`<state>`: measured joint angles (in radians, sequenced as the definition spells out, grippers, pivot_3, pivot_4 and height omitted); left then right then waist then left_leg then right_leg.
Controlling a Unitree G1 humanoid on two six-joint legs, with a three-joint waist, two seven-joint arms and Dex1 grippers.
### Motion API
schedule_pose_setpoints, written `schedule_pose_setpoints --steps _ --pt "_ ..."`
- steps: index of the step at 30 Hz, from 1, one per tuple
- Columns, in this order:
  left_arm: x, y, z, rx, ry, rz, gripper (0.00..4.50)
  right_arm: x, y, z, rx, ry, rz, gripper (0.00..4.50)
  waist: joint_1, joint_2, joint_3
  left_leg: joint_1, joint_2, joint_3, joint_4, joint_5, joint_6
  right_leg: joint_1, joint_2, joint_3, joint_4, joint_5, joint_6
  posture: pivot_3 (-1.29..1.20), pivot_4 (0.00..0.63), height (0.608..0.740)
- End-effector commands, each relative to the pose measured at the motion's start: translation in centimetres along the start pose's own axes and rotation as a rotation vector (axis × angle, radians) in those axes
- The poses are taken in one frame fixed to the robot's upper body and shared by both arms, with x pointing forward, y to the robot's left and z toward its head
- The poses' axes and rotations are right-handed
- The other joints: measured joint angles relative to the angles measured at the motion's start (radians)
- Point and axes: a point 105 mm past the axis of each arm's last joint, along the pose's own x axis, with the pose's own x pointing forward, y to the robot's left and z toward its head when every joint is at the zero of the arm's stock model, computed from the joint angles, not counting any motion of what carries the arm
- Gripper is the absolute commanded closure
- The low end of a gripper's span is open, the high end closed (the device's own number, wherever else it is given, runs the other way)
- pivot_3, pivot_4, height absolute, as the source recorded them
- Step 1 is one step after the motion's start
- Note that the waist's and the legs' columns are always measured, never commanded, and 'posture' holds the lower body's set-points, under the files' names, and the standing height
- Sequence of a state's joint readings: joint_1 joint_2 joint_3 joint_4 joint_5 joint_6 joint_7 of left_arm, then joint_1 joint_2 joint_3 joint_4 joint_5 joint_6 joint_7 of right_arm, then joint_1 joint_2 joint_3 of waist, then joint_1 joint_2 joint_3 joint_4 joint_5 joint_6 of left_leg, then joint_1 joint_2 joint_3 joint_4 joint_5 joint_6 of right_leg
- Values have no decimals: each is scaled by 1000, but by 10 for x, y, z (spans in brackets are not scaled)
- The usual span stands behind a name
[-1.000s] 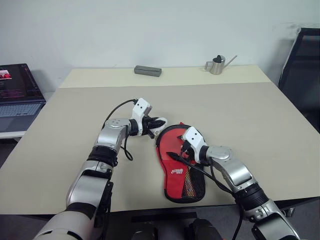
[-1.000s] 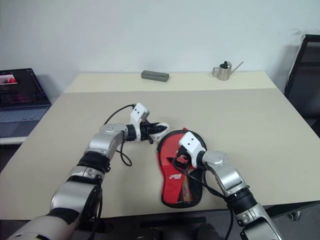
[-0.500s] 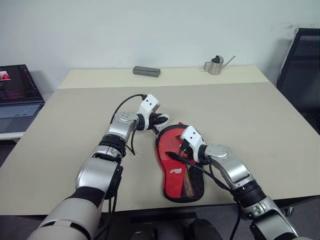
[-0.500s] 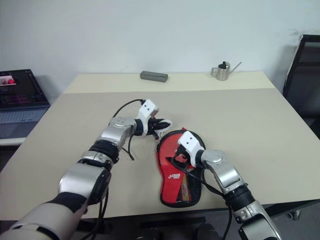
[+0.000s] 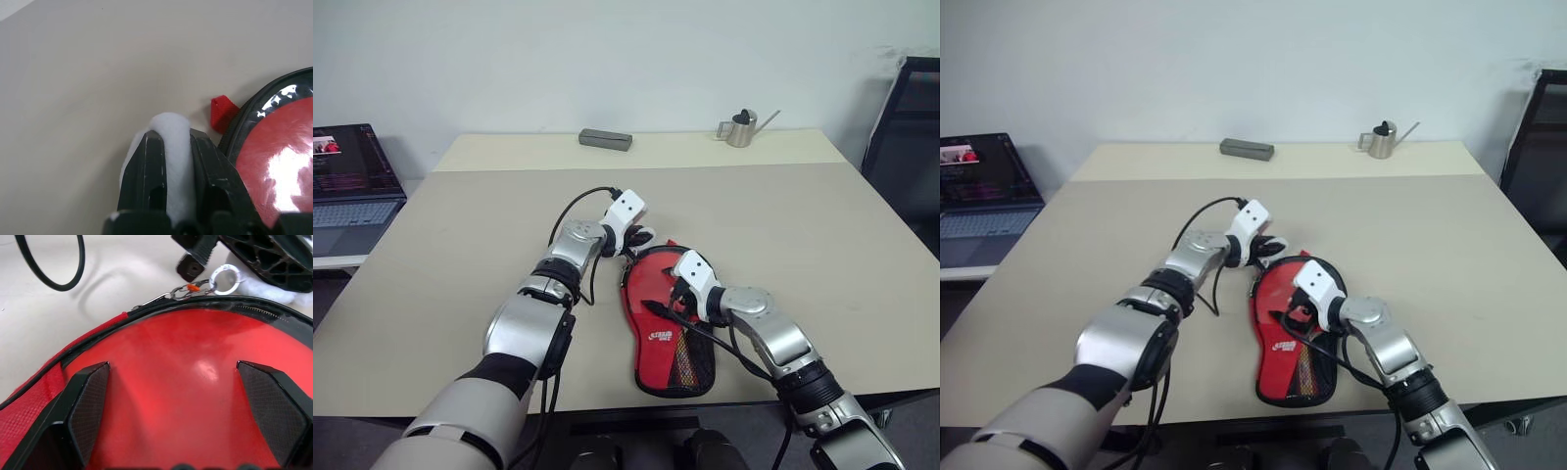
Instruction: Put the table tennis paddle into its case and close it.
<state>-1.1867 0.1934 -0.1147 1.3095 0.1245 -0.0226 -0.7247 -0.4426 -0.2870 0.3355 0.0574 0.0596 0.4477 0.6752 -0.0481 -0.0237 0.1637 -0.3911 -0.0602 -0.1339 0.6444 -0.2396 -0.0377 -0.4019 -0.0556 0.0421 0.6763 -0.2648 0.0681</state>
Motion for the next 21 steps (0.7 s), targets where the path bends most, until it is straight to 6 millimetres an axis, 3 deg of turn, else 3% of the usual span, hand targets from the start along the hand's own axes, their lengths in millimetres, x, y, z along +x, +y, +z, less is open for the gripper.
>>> schedule_pose_setpoints --steps 1,21 --pt "2 5 26 72 -45 34 4193 -5 14 -55 92 199 23 0 0 0 0 0 0 0 0 0 0 0 0 0 0 0 0 0 150 740" --pt "6 18 54 106 -80 209 4194 -6 40 -53 154 194 4 0 1 0 0 0 0 0 -1 0 0 0 0 -1 -1 -1 1 0 150 740"
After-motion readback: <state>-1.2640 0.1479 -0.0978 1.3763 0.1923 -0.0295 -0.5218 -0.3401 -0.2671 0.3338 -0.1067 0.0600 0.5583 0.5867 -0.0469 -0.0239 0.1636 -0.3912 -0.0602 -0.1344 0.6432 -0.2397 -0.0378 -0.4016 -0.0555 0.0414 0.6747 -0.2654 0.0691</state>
